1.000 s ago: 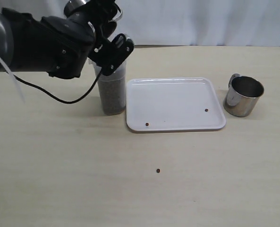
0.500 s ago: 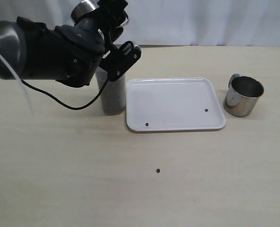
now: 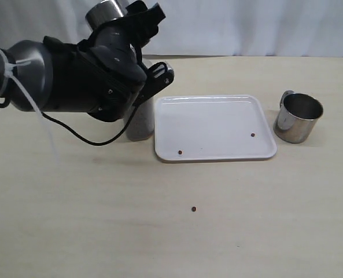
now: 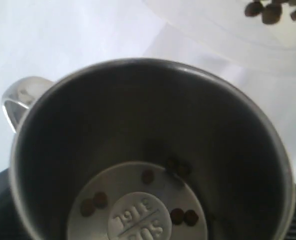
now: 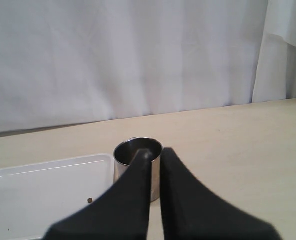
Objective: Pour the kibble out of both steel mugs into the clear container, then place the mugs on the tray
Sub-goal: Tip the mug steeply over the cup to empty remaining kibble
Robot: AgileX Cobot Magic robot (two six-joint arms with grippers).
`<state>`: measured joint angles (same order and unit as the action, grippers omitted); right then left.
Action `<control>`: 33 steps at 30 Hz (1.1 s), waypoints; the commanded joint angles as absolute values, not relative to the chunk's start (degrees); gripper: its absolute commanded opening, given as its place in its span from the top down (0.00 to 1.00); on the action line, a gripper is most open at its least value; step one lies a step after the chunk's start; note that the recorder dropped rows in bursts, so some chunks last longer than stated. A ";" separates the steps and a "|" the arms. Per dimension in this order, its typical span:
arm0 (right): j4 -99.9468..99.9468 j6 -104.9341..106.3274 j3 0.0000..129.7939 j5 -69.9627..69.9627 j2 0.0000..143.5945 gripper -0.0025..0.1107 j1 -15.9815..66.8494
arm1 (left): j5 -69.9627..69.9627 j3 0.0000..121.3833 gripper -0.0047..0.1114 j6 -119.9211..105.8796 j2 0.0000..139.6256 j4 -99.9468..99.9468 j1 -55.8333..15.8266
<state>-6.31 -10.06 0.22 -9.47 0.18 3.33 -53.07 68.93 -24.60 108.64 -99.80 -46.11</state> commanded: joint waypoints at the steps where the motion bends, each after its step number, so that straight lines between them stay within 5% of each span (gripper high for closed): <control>1: -6.63 -9.47 0.00 -9.25 0.00 0.93 3.54 | -56.41 69.48 0.96 -25.20 109.32 -99.95 -46.31; 33: -6.63 -9.47 0.00 -9.25 0.00 0.93 3.54 | -59.45 74.06 0.96 -20.92 114.01 -99.95 -46.69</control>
